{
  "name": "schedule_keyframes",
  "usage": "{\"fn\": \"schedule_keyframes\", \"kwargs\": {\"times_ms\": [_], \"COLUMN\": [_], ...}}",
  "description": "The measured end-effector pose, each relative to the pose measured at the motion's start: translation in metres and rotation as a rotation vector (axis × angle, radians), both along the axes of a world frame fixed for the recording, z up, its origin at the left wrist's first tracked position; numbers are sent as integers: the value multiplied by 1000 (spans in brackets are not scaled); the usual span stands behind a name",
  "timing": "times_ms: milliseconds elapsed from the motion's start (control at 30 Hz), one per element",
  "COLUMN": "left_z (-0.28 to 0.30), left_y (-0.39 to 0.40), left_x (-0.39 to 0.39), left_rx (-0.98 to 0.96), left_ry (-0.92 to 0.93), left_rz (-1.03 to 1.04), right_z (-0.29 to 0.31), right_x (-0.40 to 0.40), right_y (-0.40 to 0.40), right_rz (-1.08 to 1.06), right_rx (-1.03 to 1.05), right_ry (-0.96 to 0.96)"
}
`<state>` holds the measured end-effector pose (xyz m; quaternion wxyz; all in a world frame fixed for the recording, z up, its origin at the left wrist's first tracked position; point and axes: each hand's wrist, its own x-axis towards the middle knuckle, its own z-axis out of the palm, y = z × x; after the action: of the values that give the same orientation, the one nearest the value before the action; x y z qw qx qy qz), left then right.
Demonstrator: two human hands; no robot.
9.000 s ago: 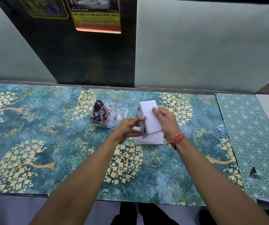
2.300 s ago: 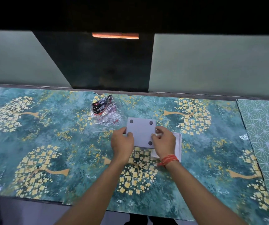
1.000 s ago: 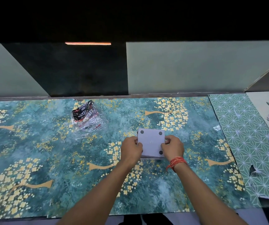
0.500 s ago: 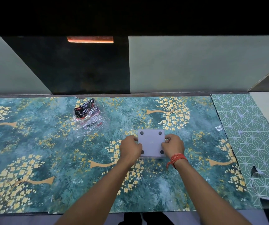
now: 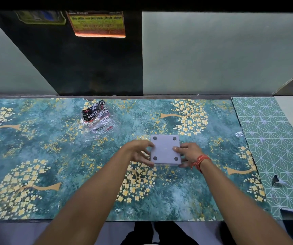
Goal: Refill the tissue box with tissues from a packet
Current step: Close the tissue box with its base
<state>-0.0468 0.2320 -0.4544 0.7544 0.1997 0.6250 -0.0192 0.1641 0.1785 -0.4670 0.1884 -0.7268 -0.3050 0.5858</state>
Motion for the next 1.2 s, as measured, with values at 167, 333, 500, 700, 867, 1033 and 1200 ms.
{"fn": "schedule_keyframes", "kwargs": {"times_ms": [167, 333, 500, 700, 867, 1033, 1200], "left_z": [-21, -21, -5, -4, -20, -28, -29], "left_y": [-3, -7, -9, -3, -1, 13, 60], "left_x": [-11, -13, 3, 1, 1, 11, 17], "left_rx": [-155, 22, 567, 501, 591, 602, 740], "left_ry": [-209, -290, -46, -34, -24, 49, 60], "left_rz": [342, 492, 435, 412, 446, 352, 249], "right_z": [-4, 20, 14, -3, -16, -15, -21], "right_x": [-7, -30, -43, -39, -41, -48, -49], "right_y": [-13, 1, 27, 33, 38, 63, 118], "right_rz": [59, -48, -180, -289, -246, -101, -86], "right_rx": [399, 468, 78, 260, 324, 350, 340], "right_ry": [42, 201, 232, 277, 225, 43, -55]}}
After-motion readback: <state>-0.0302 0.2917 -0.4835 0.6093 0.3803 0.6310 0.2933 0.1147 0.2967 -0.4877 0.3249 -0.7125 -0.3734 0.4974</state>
